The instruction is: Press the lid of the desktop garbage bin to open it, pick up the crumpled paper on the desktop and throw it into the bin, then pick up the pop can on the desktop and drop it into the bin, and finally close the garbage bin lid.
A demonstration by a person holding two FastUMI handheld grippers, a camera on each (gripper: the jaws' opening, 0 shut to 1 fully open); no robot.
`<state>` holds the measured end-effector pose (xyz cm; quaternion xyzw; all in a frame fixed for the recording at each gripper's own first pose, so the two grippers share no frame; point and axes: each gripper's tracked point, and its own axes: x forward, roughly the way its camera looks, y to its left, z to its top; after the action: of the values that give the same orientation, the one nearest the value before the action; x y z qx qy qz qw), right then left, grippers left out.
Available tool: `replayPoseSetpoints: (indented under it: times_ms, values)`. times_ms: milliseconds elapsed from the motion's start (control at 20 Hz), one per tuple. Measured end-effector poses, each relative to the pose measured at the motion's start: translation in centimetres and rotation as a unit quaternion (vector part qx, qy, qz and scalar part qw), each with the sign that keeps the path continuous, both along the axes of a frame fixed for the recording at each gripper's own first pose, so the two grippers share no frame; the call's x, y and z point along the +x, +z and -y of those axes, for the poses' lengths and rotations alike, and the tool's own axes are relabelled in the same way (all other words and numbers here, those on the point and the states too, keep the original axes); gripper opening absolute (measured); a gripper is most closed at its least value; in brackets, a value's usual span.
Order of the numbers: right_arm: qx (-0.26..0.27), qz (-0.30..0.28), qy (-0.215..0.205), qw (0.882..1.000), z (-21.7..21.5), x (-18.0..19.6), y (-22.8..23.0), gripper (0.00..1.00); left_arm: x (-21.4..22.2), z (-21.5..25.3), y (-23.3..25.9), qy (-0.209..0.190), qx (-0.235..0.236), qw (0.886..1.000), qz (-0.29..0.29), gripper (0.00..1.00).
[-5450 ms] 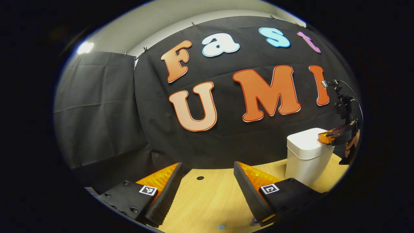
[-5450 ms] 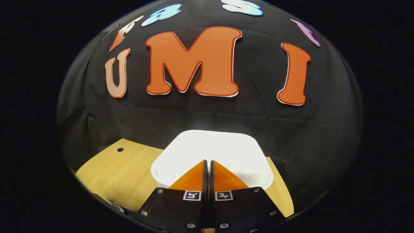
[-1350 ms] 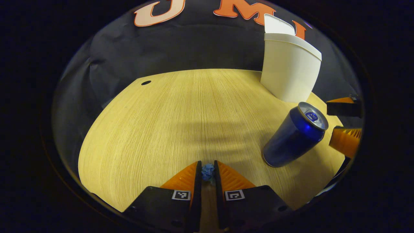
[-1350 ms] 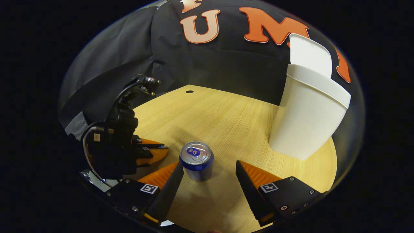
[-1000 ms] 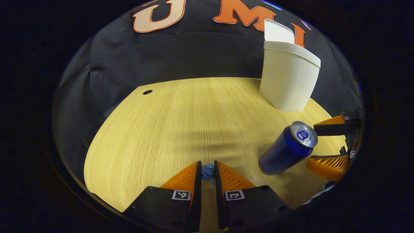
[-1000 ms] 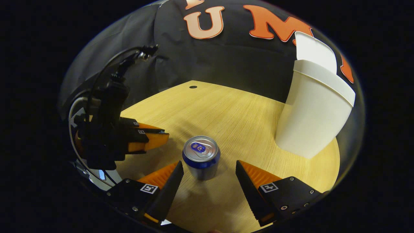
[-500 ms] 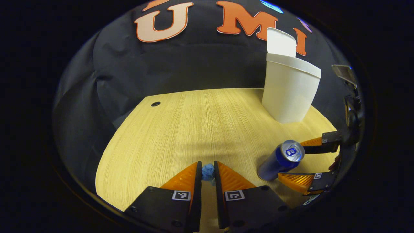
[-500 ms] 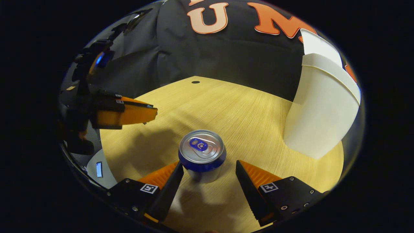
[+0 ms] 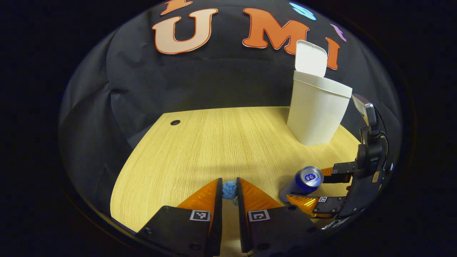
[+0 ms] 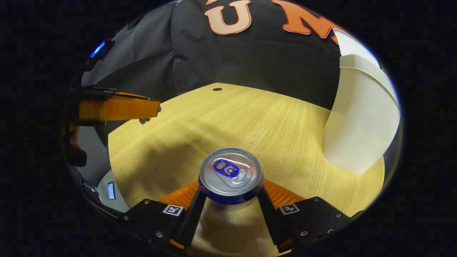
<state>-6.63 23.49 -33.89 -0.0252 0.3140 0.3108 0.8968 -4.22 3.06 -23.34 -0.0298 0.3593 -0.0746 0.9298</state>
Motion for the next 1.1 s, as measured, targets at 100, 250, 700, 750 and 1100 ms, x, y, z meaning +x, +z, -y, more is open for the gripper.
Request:
replayPoseSetpoints:
  times_ms: [100, 250, 700, 750, 1100]
  values:
    - [0.0, 0.001, -0.005, 1.0, 0.1, 0.1, 0.6, 0.8, 0.7, 0.1, 0.2, -0.005, 0.0, 1.0, 0.01, 0.24]
    - [-0.001, 0.005, -0.02, 1.0, 0.6, 0.4, 1.5, 0.8, 1.8, 0.4, -0.1, -0.016, -0.002, 1.0, 0.022, 0.24]
    - [0.004, 0.03, -0.098, 0.995, 8.2, 1.7, 5.0, 0.8, 4.1, 5.6, 2.3, -0.063, -0.016, 0.996, 0.056, 0.24]
    - [0.004, 0.033, -0.107, 0.994, 8.8, 1.6, 5.4, 0.8, 4.6, 6.2, 2.3, -0.069, -0.015, 0.996, 0.06, 0.24]
    - [-0.006, 0.048, -0.161, 0.986, 14.7, 1.1, 6.3, 0.8, 7.5, 10.8, 4.6, -0.102, -0.02, 0.99, 0.093, 0.24]
